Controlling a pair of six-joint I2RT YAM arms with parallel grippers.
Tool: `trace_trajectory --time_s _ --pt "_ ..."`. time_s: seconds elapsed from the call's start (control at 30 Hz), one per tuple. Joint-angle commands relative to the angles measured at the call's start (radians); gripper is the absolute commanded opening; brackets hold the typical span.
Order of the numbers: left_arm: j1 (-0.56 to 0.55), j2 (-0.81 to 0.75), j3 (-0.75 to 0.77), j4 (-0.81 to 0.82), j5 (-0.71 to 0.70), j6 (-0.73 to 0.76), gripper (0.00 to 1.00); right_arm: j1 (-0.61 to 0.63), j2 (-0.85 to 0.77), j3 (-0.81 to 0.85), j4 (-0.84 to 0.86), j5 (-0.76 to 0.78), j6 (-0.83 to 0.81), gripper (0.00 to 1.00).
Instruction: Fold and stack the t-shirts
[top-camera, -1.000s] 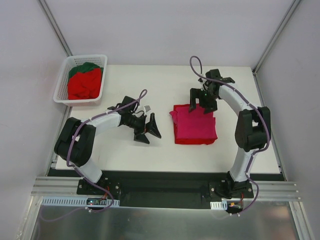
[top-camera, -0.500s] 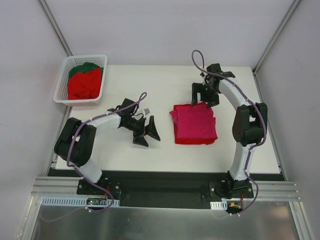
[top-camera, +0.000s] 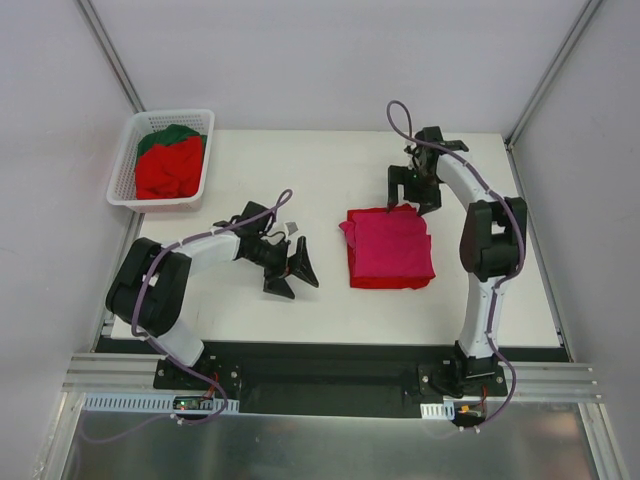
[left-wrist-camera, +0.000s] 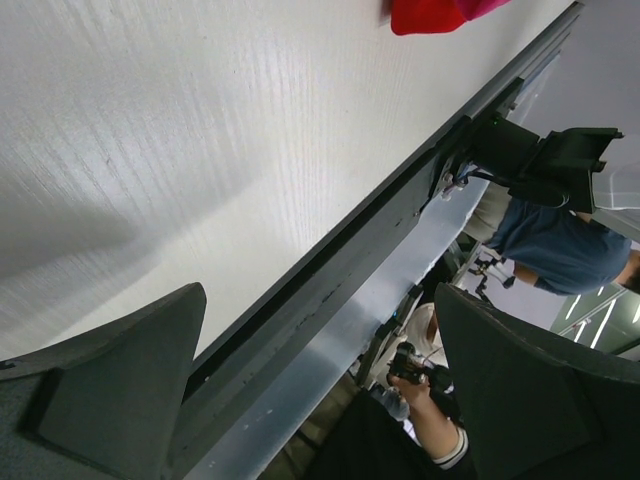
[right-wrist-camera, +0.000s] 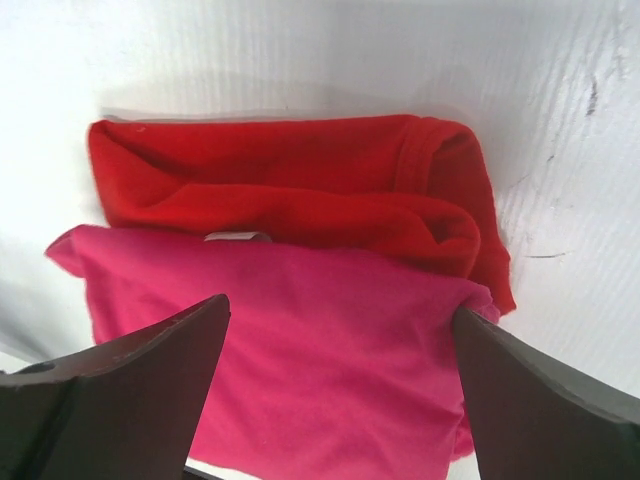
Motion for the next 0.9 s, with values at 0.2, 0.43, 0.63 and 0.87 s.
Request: trace_trajectory --time_s 0.2,0.43,0.63,0.87 --pt "-0.012 -0.083 -0.042 -0.004 -0.006 0.013 0.99 -0.003 0.044 0.017 -0.061 0.132 -0.009 0.96" --pt "-0.012 -0.083 -0.042 -0.004 -0.009 0.012 0.99 0.013 -0.107 -0.025 -0.049 0.117 0.001 0.96" --pt "-0.011 -0.074 -0.033 -0.004 -0.008 0.016 0.99 0.028 -0.278 -0.200 0.024 -0.042 0.008 0.96" --pt "-0.012 -0.063 -0.031 -0.004 -0.006 0.020 0.99 0.060 -0.363 -0.429 0.080 -0.104 0.032 0.96"
